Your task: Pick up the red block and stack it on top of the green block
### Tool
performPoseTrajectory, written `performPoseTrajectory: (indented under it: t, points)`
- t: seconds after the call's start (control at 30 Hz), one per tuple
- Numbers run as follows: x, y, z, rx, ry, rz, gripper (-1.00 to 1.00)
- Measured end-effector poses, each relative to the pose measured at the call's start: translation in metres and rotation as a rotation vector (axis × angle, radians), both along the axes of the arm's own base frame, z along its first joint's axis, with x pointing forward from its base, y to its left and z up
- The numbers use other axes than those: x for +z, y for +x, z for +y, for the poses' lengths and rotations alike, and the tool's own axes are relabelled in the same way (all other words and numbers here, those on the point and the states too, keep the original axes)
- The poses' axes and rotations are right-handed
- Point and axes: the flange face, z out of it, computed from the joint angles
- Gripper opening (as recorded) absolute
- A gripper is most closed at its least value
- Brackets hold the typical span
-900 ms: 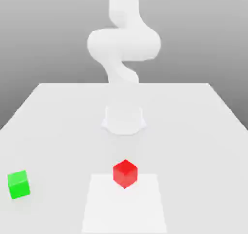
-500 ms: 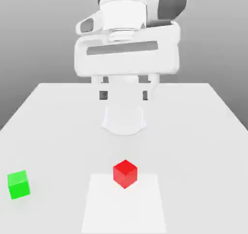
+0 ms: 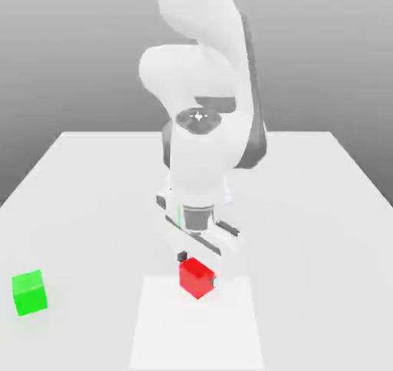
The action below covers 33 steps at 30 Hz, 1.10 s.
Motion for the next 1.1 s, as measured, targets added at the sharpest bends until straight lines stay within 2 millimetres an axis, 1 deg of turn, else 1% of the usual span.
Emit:
performPoseTrajectory:
  t: [0.17,0.2,0.27,0.47,0.5,0.57,0.6,0.63,0.73,0.8,0.87,0.97,1.0,1.03,1.1]
  points:
    - [-0.002,0.0,0.0,0.0,0.0,-0.002,-1.0]
    - [0.001,0.0,0.0,0.0,0.0,-0.002,-1.0]
    - [0.013,0.002,0.0,0.001,-0.001,-0.002,-1.0]
    - [0.059,0.001,-0.001,-0.001,-0.002,-0.001,-1.0]
    - [0.064,0.006,-0.01,-0.022,-0.001,-0.001,-1.0]
    - [0.07,0.019,-0.037,-0.081,0.0,0.0,-1.0]
    - [0.073,0.026,-0.055,-0.119,0.0,0.0,-1.0]
    - [0.075,0.031,-0.077,-0.165,0.001,0.0,-1.0]
    - [0.082,0.04,-0.142,-0.289,0.001,0.0,-1.0]
    - [0.087,0.042,-0.182,-0.357,0.001,0.0,-1.0]
    - [0.092,0.039,-0.223,-0.423,0.001,0.0,-1.0]
    - [0.1,0.025,-0.289,-0.53,0.0,-0.001,-1.0]
    - [0.096,0.026,-0.296,-0.535,0.0,-0.001,-1.0]
    - [0.087,0.027,-0.299,-0.536,0.0,-0.001,-1.0]
    - [0.064,0.028,-0.302,-0.537,-0.001,-0.001,-1.0]
